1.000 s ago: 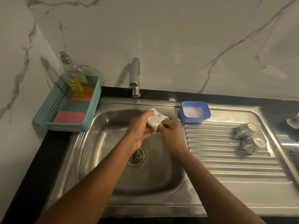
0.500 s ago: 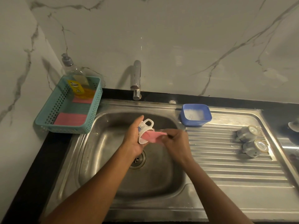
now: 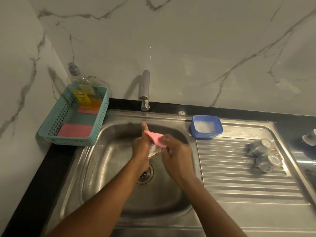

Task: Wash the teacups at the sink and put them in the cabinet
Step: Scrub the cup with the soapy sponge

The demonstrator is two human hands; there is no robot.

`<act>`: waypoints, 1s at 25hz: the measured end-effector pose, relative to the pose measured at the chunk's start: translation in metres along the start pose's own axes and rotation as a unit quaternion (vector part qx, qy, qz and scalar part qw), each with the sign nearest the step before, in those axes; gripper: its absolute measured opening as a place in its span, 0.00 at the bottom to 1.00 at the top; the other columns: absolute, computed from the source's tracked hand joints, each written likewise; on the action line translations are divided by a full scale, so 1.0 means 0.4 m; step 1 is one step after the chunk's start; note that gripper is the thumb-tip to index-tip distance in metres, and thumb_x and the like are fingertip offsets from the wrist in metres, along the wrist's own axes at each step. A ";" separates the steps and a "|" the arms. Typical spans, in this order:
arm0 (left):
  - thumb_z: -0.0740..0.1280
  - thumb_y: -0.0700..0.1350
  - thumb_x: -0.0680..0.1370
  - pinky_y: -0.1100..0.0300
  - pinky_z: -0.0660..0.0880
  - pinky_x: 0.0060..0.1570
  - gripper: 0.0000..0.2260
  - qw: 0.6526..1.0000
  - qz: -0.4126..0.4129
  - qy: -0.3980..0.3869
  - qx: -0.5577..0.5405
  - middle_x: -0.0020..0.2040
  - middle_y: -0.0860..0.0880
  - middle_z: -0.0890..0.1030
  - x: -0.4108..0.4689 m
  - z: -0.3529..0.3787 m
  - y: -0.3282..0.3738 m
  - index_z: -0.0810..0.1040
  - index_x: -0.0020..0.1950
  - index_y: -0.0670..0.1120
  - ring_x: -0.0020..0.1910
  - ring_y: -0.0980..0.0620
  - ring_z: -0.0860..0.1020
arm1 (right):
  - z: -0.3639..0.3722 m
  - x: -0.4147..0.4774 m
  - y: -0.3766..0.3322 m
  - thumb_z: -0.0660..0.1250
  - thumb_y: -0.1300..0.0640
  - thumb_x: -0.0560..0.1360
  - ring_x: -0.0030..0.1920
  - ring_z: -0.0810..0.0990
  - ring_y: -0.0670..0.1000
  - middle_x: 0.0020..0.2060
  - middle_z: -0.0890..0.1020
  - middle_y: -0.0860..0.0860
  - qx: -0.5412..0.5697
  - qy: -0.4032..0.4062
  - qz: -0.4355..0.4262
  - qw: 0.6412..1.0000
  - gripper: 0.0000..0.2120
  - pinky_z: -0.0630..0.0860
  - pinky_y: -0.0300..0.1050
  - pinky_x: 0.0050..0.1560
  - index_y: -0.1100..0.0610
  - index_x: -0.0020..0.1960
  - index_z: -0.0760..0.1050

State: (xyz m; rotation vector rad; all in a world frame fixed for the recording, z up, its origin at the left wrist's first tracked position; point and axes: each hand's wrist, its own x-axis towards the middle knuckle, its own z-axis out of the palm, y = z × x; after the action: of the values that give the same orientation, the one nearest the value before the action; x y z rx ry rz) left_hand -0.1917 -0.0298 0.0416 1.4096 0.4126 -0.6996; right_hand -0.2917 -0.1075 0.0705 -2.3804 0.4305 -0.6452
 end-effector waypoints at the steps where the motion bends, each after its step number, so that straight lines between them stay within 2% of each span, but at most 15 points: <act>1: 0.54 0.79 0.66 0.43 0.81 0.55 0.41 1.000 0.005 0.003 -0.001 0.45 0.42 0.86 -0.001 -0.002 0.005 0.82 0.52 0.44 0.46 0.42 0.85 | 0.013 -0.018 0.003 0.69 0.63 0.76 0.58 0.76 0.37 0.58 0.83 0.48 -0.013 -0.052 -0.028 0.998 0.14 0.61 0.17 0.59 0.58 0.61 0.82; 2: 0.52 0.79 0.66 0.42 0.81 0.56 0.41 1.000 0.011 0.007 0.000 0.45 0.42 0.86 0.000 -0.007 0.006 0.81 0.51 0.45 0.46 0.41 0.85 | 0.019 -0.029 0.006 0.68 0.58 0.78 0.65 0.71 0.38 0.62 0.80 0.45 -0.009 -0.089 -0.033 0.995 0.15 0.58 0.20 0.62 0.57 0.64 0.81; 4: 0.51 0.77 0.72 0.43 0.81 0.55 0.35 0.999 0.026 0.024 -0.001 0.44 0.43 0.85 -0.006 -0.011 0.009 0.79 0.47 0.47 0.46 0.42 0.84 | 0.025 -0.020 0.018 0.62 0.49 0.82 0.67 0.69 0.41 0.64 0.79 0.45 0.016 -0.104 -0.008 0.994 0.16 0.60 0.25 0.62 0.55 0.63 0.82; 5: 0.50 0.74 0.75 0.45 0.81 0.54 0.33 0.999 0.039 0.028 0.006 0.43 0.43 0.84 -0.008 -0.009 0.008 0.79 0.45 0.47 0.45 0.42 0.84 | 0.028 -0.010 0.024 0.60 0.49 0.83 0.64 0.71 0.43 0.62 0.80 0.46 0.019 -0.089 0.001 0.996 0.16 0.63 0.27 0.60 0.55 0.60 0.82; 7: 0.50 0.69 0.81 0.50 0.80 0.48 0.32 0.996 0.080 0.022 0.038 0.43 0.41 0.85 -0.014 0.002 0.004 0.79 0.44 0.44 0.43 0.42 0.84 | 0.044 0.013 0.038 0.63 0.54 0.82 0.56 0.75 0.46 0.56 0.80 0.48 -0.005 -0.050 0.003 0.999 0.09 0.68 0.29 0.53 0.55 0.56 0.80; 8: 0.50 0.67 0.82 0.53 0.79 0.44 0.32 0.993 0.103 0.021 0.048 0.43 0.39 0.85 -0.016 0.008 0.002 0.79 0.44 0.42 0.43 0.41 0.85 | 0.048 0.026 0.041 0.64 0.56 0.82 0.53 0.76 0.44 0.55 0.79 0.47 0.003 -0.045 0.019 0.999 0.07 0.70 0.28 0.48 0.54 0.58 0.78; 11: 0.52 0.66 0.82 0.54 0.77 0.40 0.30 0.988 0.136 0.027 0.071 0.43 0.37 0.84 -0.008 0.009 0.004 0.77 0.43 0.42 0.43 0.39 0.84 | 0.039 0.047 0.049 0.66 0.55 0.82 0.44 0.78 0.31 0.51 0.78 0.41 0.059 -0.080 0.105 0.989 0.11 0.72 0.22 0.41 0.54 0.63 0.77; 13: 0.52 0.68 0.81 0.56 0.77 0.38 0.31 0.988 0.124 0.022 0.089 0.44 0.39 0.84 0.003 0.007 0.000 0.77 0.47 0.41 0.41 0.42 0.85 | 0.037 0.049 0.052 0.65 0.53 0.82 0.38 0.77 0.30 0.45 0.80 0.41 0.031 -0.077 0.111 0.990 0.09 0.71 0.22 0.39 0.54 0.58 0.81; 16: 0.51 0.69 0.81 0.57 0.77 0.34 0.32 0.991 0.102 0.004 0.082 0.44 0.40 0.85 0.012 0.005 -0.006 0.79 0.51 0.42 0.38 0.45 0.85 | 0.044 0.054 0.046 0.63 0.50 0.83 0.40 0.79 0.34 0.40 0.80 0.43 0.058 -0.019 0.124 0.990 0.10 0.71 0.25 0.38 0.52 0.47 0.81; 19: 0.53 0.66 0.83 0.53 0.78 0.37 0.28 0.994 0.098 0.022 0.051 0.42 0.39 0.84 0.013 -0.007 0.005 0.77 0.44 0.43 0.37 0.45 0.85 | 0.029 0.069 0.060 0.63 0.50 0.83 0.44 0.81 0.41 0.42 0.82 0.45 0.162 0.037 0.205 0.965 0.10 0.75 0.31 0.38 0.52 0.48 0.80; 20: 0.54 0.65 0.83 0.52 0.78 0.39 0.26 0.993 0.104 0.028 0.046 0.42 0.39 0.84 0.013 -0.010 0.009 0.76 0.44 0.45 0.38 0.44 0.85 | 0.022 0.067 0.060 0.62 0.51 0.83 0.45 0.81 0.43 0.42 0.82 0.43 0.189 0.030 0.228 0.955 0.09 0.77 0.34 0.40 0.49 0.48 0.79; 22: 0.54 0.64 0.83 0.50 0.79 0.42 0.23 0.991 0.122 0.026 0.056 0.44 0.39 0.84 0.009 -0.011 0.014 0.75 0.45 0.47 0.41 0.43 0.84 | 0.019 0.049 0.041 0.59 0.50 0.84 0.45 0.82 0.43 0.42 0.82 0.39 0.193 -0.038 0.229 0.953 0.09 0.80 0.39 0.45 0.46 0.52 0.78; 25: 0.54 0.63 0.83 0.55 0.78 0.39 0.22 0.983 0.156 0.029 0.094 0.44 0.41 0.83 0.004 -0.008 0.016 0.74 0.48 0.47 0.41 0.46 0.83 | 0.042 0.023 0.035 0.56 0.46 0.84 0.47 0.84 0.45 0.46 0.84 0.42 0.193 -0.128 0.222 0.947 0.12 0.82 0.42 0.50 0.44 0.58 0.78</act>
State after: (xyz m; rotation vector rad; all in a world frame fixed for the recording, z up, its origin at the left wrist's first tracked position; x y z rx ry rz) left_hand -0.1860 -0.0268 0.0450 1.6317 0.1664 -0.4506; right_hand -0.2770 -0.1141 0.0531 -1.8723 0.6354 -0.1846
